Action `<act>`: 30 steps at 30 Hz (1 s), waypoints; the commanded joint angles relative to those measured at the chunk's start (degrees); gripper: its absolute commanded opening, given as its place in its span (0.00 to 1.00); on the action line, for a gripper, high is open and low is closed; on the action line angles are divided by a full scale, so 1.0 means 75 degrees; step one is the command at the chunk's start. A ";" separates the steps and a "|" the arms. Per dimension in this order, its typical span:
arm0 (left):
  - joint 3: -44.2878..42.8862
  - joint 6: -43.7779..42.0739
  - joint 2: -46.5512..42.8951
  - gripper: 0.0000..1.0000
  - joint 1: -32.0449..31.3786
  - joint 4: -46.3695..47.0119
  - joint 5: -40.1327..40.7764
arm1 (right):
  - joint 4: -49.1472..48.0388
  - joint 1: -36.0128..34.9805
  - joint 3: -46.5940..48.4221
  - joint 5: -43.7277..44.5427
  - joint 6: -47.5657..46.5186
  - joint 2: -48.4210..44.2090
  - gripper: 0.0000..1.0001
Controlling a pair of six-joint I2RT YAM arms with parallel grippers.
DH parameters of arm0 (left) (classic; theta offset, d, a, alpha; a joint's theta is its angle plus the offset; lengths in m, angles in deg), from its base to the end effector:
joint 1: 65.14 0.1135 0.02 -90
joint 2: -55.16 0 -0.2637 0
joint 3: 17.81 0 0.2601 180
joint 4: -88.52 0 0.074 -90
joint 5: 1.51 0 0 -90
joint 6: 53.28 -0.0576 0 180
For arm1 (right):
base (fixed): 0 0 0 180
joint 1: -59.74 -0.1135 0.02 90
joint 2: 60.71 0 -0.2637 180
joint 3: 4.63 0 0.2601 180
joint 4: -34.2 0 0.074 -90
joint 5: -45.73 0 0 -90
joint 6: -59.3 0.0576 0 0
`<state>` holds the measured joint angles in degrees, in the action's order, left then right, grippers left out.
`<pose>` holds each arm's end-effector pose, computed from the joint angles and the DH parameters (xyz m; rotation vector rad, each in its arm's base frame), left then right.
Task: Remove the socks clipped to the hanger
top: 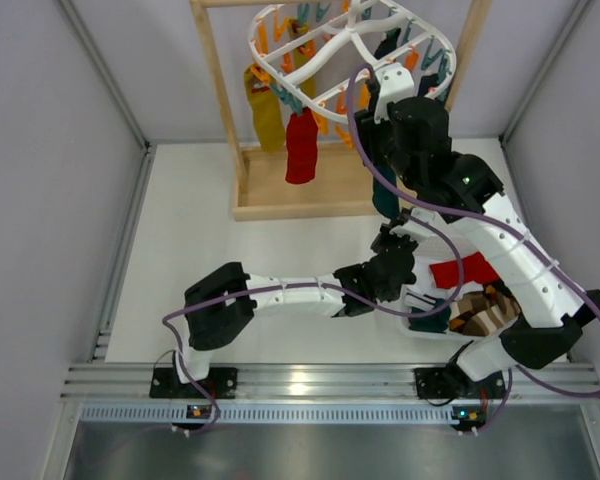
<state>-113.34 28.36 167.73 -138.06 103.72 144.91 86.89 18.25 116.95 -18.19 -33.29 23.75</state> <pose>0.1856 -0.4406 0.2774 0.3626 1.5473 -0.0898 0.2588 0.1951 0.4992 -0.3793 1.7746 0.0617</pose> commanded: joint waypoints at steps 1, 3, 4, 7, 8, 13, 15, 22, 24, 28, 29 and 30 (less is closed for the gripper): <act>0.0131 0.0165 -0.0549 0.00 -0.0027 0.0391 -0.0035 | -0.0770 0.0060 0.0052 0.0014 -0.0123 0.0128 0.47; 0.0201 0.0177 -0.0596 0.00 -0.0027 0.0402 -0.0058 | -0.0829 0.0048 -0.0007 0.0037 -0.0123 0.0105 0.42; 0.0224 0.0189 -0.0607 0.00 -0.0015 0.0402 -0.0058 | -0.0876 0.0048 -0.0042 0.0026 -0.0112 0.0082 0.36; 0.0295 0.0259 -0.0619 0.00 0.0020 0.0391 -0.0058 | -0.1017 0.0048 -0.0148 0.0002 -0.0042 -0.0035 0.15; 0.0365 0.0294 -0.0631 0.00 0.0020 0.0391 -0.0058 | -0.1051 0.0037 -0.0183 -0.0021 -0.0030 -0.0070 0.12; 0.0880 0.0786 -0.0959 0.00 0.0020 0.0379 -0.0234 | -0.1227 0.0048 -0.0393 -0.0080 0.0122 -0.0304 0.00; 0.1243 0.1055 -0.1134 0.00 0.0020 0.0379 -0.0281 | -0.1344 0.0048 -0.0604 -0.0103 0.0158 -0.0375 0.00; 0.2567 0.1923 -0.2961 0.00 -0.0003 0.0356 -0.2419 | -0.1041 0.0048 -0.0827 -0.0431 0.0298 -0.0715 0.67; 0.2837 0.2110 -0.3500 0.00 -0.0003 0.0192 -0.3009 | -0.0678 0.0048 -0.0886 -0.0548 0.0298 -0.0984 0.73; 0.3025 0.2497 -0.3970 0.00 -0.0003 -0.0358 -0.4368 | -0.0033 0.0072 -0.1318 -0.0479 0.0731 -0.1803 0.82; 0.3002 0.2590 -0.4006 0.00 -0.0003 -0.0452 -0.4858 | 0.0049 0.0072 -0.1644 -0.0374 0.0802 -0.2281 0.83; 0.2979 0.2638 -0.4018 0.00 -0.0003 -0.0673 -0.5141 | 0.0212 0.0072 -0.1798 -0.0326 0.0907 -0.2541 0.84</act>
<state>-91.88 44.49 138.40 -137.98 102.36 118.13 84.75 18.29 105.54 -21.46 -29.36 12.58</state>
